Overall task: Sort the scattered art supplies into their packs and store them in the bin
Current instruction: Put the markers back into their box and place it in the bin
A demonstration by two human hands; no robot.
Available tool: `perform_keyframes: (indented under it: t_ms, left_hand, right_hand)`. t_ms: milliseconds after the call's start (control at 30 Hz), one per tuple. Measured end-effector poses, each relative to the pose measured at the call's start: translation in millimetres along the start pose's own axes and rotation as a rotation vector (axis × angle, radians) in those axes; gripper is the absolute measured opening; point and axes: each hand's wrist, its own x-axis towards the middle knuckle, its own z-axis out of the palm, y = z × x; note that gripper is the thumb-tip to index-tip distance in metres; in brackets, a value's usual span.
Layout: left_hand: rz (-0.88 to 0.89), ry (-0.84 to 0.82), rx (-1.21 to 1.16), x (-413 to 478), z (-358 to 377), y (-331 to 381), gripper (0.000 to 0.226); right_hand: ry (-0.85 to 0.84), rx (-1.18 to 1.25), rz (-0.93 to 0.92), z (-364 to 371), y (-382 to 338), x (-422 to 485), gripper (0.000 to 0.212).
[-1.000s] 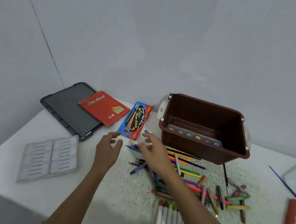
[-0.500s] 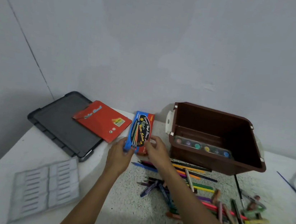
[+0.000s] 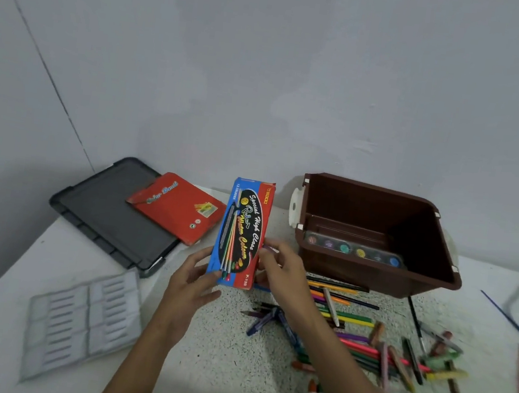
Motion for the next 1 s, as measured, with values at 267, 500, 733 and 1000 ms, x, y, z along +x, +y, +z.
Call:
perform_keyframes:
  t_ms: [267, 500, 733, 1000]
  left_hand:
    - [0.066, -0.122, 0.026, -42, 1, 11, 0.047]
    - [0.046, -0.08, 0.026, -64, 41, 4, 0.023]
    - [0.015, -0.018, 0.029, -93, 104, -16, 0.036]
    - [-0.088, 0.102, 0.08, -122, 148, -54, 0.027]
  right_hand:
    - [0.043, 0.165, -0.08, -44, -8, -47, 0.016]
    - [0.225, 0.287, -0.108, -109, 5, -88, 0.019]
    - [0.262, 0.249, -0.013, -171, 41, -143, 0.013]
    - [0.278, 0.263, 0.176, -224, 111, -191, 0.017]
